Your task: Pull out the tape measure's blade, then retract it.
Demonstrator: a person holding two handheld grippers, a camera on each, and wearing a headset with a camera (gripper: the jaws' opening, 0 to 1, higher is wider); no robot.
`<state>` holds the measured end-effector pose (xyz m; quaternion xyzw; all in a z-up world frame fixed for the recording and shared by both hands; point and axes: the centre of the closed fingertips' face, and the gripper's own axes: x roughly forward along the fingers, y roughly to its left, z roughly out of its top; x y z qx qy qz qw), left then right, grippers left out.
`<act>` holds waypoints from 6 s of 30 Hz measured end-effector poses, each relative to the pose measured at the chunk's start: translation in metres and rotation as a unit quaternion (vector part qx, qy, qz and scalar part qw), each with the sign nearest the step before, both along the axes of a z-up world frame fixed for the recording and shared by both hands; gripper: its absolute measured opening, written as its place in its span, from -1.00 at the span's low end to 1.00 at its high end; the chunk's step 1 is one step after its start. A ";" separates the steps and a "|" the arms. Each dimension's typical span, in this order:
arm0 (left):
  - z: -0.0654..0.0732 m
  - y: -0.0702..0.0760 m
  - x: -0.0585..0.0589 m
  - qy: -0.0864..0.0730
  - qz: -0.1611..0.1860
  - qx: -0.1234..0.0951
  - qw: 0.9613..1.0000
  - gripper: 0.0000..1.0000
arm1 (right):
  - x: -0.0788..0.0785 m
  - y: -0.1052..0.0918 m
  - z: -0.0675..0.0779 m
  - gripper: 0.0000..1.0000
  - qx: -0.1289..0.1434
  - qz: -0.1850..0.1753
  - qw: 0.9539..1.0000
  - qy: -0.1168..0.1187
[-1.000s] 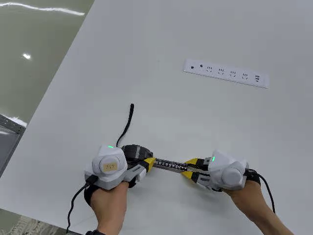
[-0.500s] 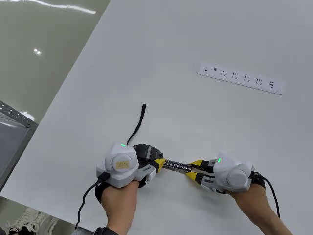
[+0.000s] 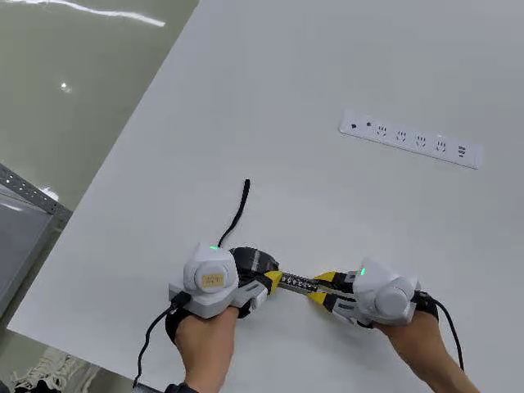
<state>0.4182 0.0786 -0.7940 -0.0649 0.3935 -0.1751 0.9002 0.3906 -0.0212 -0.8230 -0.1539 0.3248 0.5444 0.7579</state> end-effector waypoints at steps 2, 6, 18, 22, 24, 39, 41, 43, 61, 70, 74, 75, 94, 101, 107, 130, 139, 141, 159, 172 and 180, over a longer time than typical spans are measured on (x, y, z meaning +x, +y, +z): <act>0.000 0.001 0.000 0.000 0.000 0.000 1.000 0.17 | 0.001 0.003 -0.001 -0.76 0.000 -0.001 1.000 0.001; 0.000 0.002 0.000 0.001 -0.001 -0.003 1.000 0.17 | 0.002 0.008 0.000 -0.76 0.000 -0.001 1.000 0.001; 0.001 0.006 0.000 0.003 -0.009 -0.009 1.000 0.16 | 0.004 0.021 -0.001 -0.77 0.004 -0.002 1.000 0.004; 0.001 0.007 0.000 0.003 -0.010 -0.010 1.000 0.16 | 0.004 0.023 0.000 -0.77 0.004 -0.003 1.000 0.003; 0.001 0.008 0.000 0.003 -0.011 -0.010 1.000 0.16 | 0.004 0.025 -0.001 -0.77 0.005 -0.005 1.000 0.005; 0.002 0.013 0.002 -0.001 -0.013 -0.024 1.000 0.18 | 0.007 0.028 0.001 -0.72 0.014 0.013 0.999 -0.026; 0.002 0.012 0.003 -0.003 -0.018 -0.022 1.000 0.18 | 0.007 0.029 0.001 -0.72 0.017 0.013 0.999 -0.026; 0.001 0.011 0.003 -0.004 -0.025 -0.019 0.999 0.19 | 0.006 0.031 0.002 -0.68 0.018 0.020 0.999 -0.032; 0.001 0.011 0.003 -0.007 -0.040 -0.018 0.999 0.19 | 0.003 0.030 0.000 -0.70 0.022 0.039 0.997 -0.055; 0.003 0.008 0.005 -0.008 -0.034 -0.021 0.999 0.17 | 0.003 0.032 0.002 -0.75 0.052 -0.003 0.998 -0.027; 0.003 0.009 0.004 -0.007 -0.039 -0.025 0.999 0.16 | 0.003 0.035 0.002 -0.76 0.064 -0.014 0.998 -0.016; 0.003 0.009 0.005 -0.006 -0.039 -0.026 0.999 0.16 | 0.003 0.035 0.002 -0.76 0.064 -0.013 0.998 -0.016; 0.003 0.008 0.008 -0.004 -0.044 -0.032 0.999 0.16 | 0.007 0.052 0.002 -0.76 0.066 -0.006 0.998 -0.012; 0.003 0.007 0.011 -0.007 -0.052 -0.029 0.998 0.16 | 0.008 0.062 0.001 -0.76 0.058 0.005 0.998 -0.011; 0.002 0.008 0.010 -0.007 -0.049 -0.032 0.998 0.16 | 0.008 0.064 0.001 -0.76 0.058 -0.001 0.998 -0.013; 0.003 0.012 0.002 -0.017 -0.054 -0.029 0.998 0.20 | 0.007 0.064 0.001 -0.70 0.053 -0.020 0.998 -0.027; 0.009 0.016 -0.002 -0.009 -0.072 -0.041 0.997 0.18 | 0.004 0.057 0.003 -0.49 0.044 -0.070 0.997 -0.009; 0.012 0.017 -0.004 -0.013 -0.081 -0.038 0.996 0.18 | 0.006 0.051 0.001 -0.41 0.043 -0.089 0.995 -0.007; 0.042 0.035 -0.027 -0.040 -0.161 -0.028 0.986 0.31 | -0.028 -0.024 0.046 -0.03 0.077 -0.231 0.970 0.002; 0.049 0.045 -0.071 -0.039 -0.237 -0.036 0.970 0.45 | -0.086 -0.064 0.056 0.26 0.063 -0.292 0.954 0.004; 0.055 0.055 -0.090 -0.046 -0.242 -0.028 0.969 0.53 | -0.104 -0.076 0.067 0.42 0.080 -0.332 0.940 0.001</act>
